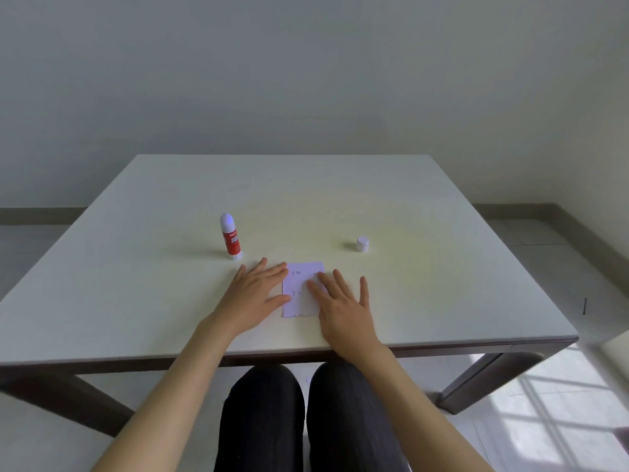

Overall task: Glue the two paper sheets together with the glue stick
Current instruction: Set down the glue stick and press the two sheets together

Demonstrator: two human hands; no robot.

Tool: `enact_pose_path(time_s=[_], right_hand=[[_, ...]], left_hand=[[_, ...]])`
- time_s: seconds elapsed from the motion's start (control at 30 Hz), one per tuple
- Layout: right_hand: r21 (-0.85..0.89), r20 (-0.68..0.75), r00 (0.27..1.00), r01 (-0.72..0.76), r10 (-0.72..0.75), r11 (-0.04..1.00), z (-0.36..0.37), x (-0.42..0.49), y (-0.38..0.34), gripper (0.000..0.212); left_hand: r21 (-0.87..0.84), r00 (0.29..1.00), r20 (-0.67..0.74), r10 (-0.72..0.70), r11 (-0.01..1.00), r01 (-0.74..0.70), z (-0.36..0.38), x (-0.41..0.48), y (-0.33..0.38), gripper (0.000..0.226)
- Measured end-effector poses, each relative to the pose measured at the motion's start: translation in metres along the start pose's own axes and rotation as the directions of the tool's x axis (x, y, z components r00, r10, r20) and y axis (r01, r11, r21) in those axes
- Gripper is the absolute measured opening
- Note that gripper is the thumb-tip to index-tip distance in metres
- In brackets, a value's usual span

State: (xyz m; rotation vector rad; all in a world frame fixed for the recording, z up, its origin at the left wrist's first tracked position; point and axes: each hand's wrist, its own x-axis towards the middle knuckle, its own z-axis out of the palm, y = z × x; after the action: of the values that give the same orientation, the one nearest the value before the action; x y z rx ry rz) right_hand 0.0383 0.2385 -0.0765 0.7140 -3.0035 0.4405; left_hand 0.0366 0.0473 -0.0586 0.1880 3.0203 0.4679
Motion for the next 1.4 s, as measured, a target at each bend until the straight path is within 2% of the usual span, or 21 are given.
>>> enact_pose_path(time_s=[0.17,0.3,0.47,0.67,0.7,0.77,0.83,0.93,1.0,1.13,1.2,1.3,1.33,1.4], right_hand=[[-0.006,-0.018,1.000,0.020,-0.020,1.000,0.006,0.003,-0.012,0.055],[-0.026,0.037,0.999,0.022,-0.021,0.999,0.000,0.003,-0.009,0.052],[-0.062,0.146,0.968,0.215,-0.205,0.975,0.006,-0.001,-0.020,0.059],[-0.177,0.191,0.981,0.056,-0.022,0.983,-0.013,0.043,0.001,0.061],[-0.170,0.183,0.982,0.082,-0.050,0.982,-0.010,0.041,-0.005,0.066],[-0.124,0.195,0.960,0.230,-0.203,0.965,0.002,0.028,-0.019,0.080],[-0.109,0.220,0.937,0.299,-0.270,0.948,0.006,0.021,-0.017,0.080],[-0.167,0.236,0.966,0.147,-0.105,0.975,-0.010,0.038,0.002,0.063],[-0.185,0.222,0.974,0.079,-0.037,0.980,-0.015,0.042,0.001,0.063],[-0.074,0.232,0.941,0.268,-0.245,0.961,0.006,0.008,-0.021,0.079],[-0.085,0.215,0.951,0.245,-0.222,0.966,0.001,0.001,-0.009,0.074],[-0.181,0.192,0.980,0.092,-0.057,0.979,-0.016,0.004,0.009,0.069],[-0.185,0.189,0.980,0.100,-0.065,0.978,-0.016,0.001,0.007,0.072],[-0.136,0.206,0.962,0.211,-0.180,0.968,-0.009,-0.009,-0.003,0.080]], left_hand=[[0.000,0.998,0.064,0.007,1.000,-0.007,-0.005,-0.004,-0.018,0.071],[-0.026,0.997,0.078,0.003,1.000,-0.001,-0.003,-0.007,-0.021,0.080],[-0.002,0.998,0.065,0.007,1.000,-0.007,-0.005,-0.008,-0.020,0.083],[0.049,0.998,0.067,0.017,0.999,-0.020,-0.008,-0.008,-0.019,0.086],[0.061,0.998,0.063,0.020,0.998,-0.024,-0.009,-0.007,-0.019,0.086],[0.078,0.998,0.059,0.029,0.996,-0.034,-0.009,-0.006,-0.020,0.084],[0.064,0.998,0.053,0.033,0.997,-0.036,-0.008,-0.006,-0.020,0.085],[0.051,0.999,0.045,0.031,0.998,-0.034,-0.007,-0.007,-0.020,0.087],[0.050,0.999,0.037,0.028,0.998,-0.030,-0.008,-0.007,-0.019,0.088],[0.034,0.999,0.042,0.022,0.999,-0.023,-0.009,-0.006,-0.019,0.088],[0.038,0.999,0.050,0.019,0.999,-0.021,-0.009,-0.006,-0.019,0.091],[0.040,0.998,0.062,0.010,0.999,-0.012,-0.009,-0.005,-0.019,0.093],[0.037,0.998,0.066,0.008,0.999,-0.010,-0.008,-0.005,-0.019,0.093],[0.036,0.998,0.069,0.006,0.999,-0.009,-0.009,-0.005,-0.019,0.092]])
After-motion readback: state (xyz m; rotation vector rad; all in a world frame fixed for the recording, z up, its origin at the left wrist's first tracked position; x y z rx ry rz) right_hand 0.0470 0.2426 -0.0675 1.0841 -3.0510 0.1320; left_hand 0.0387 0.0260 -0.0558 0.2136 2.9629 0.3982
